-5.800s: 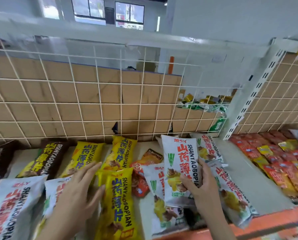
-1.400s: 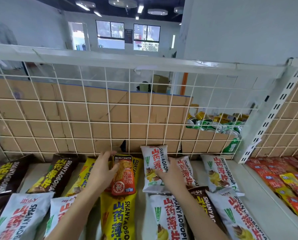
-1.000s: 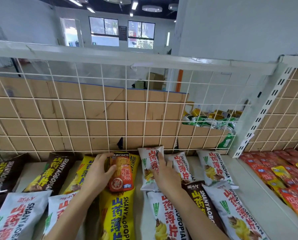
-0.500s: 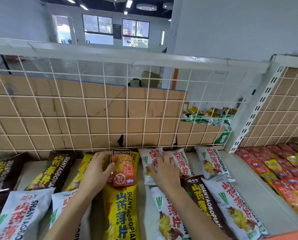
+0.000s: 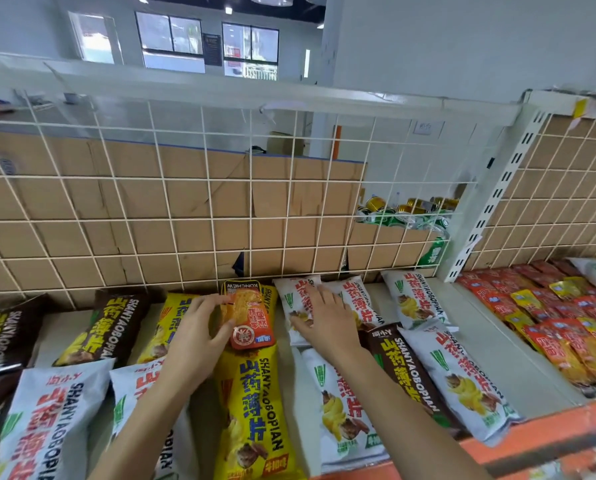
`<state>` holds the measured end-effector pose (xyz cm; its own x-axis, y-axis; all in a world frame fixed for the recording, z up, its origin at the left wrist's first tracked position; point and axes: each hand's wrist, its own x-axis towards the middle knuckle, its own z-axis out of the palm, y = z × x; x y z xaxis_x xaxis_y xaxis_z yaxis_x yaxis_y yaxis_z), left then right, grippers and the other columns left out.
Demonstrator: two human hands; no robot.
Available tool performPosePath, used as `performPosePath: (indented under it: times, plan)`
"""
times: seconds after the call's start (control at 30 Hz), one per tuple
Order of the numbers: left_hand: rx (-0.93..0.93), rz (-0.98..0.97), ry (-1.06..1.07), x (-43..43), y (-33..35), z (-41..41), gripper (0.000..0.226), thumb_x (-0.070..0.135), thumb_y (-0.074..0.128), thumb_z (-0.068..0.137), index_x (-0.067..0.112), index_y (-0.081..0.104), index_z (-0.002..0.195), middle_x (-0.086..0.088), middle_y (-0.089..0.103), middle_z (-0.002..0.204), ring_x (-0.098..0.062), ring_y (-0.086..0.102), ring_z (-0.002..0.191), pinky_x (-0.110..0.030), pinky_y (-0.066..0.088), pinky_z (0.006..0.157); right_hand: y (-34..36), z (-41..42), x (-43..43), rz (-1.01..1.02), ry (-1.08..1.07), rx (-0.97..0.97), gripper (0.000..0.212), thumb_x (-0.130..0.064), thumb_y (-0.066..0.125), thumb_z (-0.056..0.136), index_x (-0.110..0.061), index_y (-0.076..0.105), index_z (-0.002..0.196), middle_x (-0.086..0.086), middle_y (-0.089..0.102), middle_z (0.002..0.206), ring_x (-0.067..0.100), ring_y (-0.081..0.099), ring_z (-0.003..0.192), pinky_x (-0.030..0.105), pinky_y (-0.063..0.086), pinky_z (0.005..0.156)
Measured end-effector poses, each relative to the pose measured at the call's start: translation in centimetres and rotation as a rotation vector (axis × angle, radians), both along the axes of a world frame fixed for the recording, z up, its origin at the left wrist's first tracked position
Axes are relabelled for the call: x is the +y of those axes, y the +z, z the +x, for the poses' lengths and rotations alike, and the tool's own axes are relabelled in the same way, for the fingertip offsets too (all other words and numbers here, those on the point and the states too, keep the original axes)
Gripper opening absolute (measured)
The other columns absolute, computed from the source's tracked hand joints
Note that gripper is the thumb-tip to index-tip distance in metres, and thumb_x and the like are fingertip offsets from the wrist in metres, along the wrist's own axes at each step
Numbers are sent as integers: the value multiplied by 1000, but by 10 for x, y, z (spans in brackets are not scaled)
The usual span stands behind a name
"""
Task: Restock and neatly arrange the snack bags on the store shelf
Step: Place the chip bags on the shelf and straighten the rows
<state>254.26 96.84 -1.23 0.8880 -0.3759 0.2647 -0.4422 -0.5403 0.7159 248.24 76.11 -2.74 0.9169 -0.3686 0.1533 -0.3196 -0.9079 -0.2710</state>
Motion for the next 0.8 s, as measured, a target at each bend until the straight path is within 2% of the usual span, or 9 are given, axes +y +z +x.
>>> performPosePath:
  times: [0.1,0.2,0.33,0.47,0.57,0.67,0.8]
  plan:
    - [-28,-17,-12,4,-2,-7,37,16,58,89,17,52,126,-1,46,132,-17,45,119,-21,31,87,11,-17,2,155,-5,-129,55,-42,47,93,-21,31,142,0,38,143,19,36,130,34,32,103]
    - [-36,-56,-17,6,-5,-14,36,15,59,89,15,53,125,-1,48,128,-15,46,116,-21,32,89,26,-42,-3,369,-51,-275,45,-34,52,92,-21,42,134,-3,51,130,12,49,114,27,40,87]
    - [-70,-90,-37,3,-8,-28,34,14,60,88,17,55,121,3,49,124,-13,45,115,-24,32,91,38,-86,-20,410,-123,-336,43,-33,54,91,-29,42,132,-11,52,123,5,50,106,24,40,85]
    - [-88,-48,-17,-3,-11,-41,34,14,62,86,18,57,120,2,50,127,-12,46,113,-27,35,89,38,-125,-33,389,-158,-289,41,-32,55,91,-34,42,129,-18,50,120,5,51,107,25,40,88]
    - [-112,7,21,-8,-11,-51,36,14,65,84,17,57,119,1,51,129,-19,45,118,-29,34,92,33,-143,-39,348,-143,-234,42,-29,56,90,-33,41,129,-15,51,120,9,51,112,28,42,93]
    - [-116,37,55,-12,-8,-64,37,12,66,83,16,58,119,1,51,129,-21,45,119,-28,32,91,27,-152,-43,273,-118,-115,48,-32,53,92,-29,35,136,-11,45,134,10,45,122,27,37,99]
    - [-115,81,83,-17,-7,-81,37,9,67,82,14,59,118,-1,52,126,-24,47,118,-37,38,94,14,-157,-43,231,-60,54,60,-47,43,93,-27,20,144,-8,26,149,10,27,136,25,25,109]
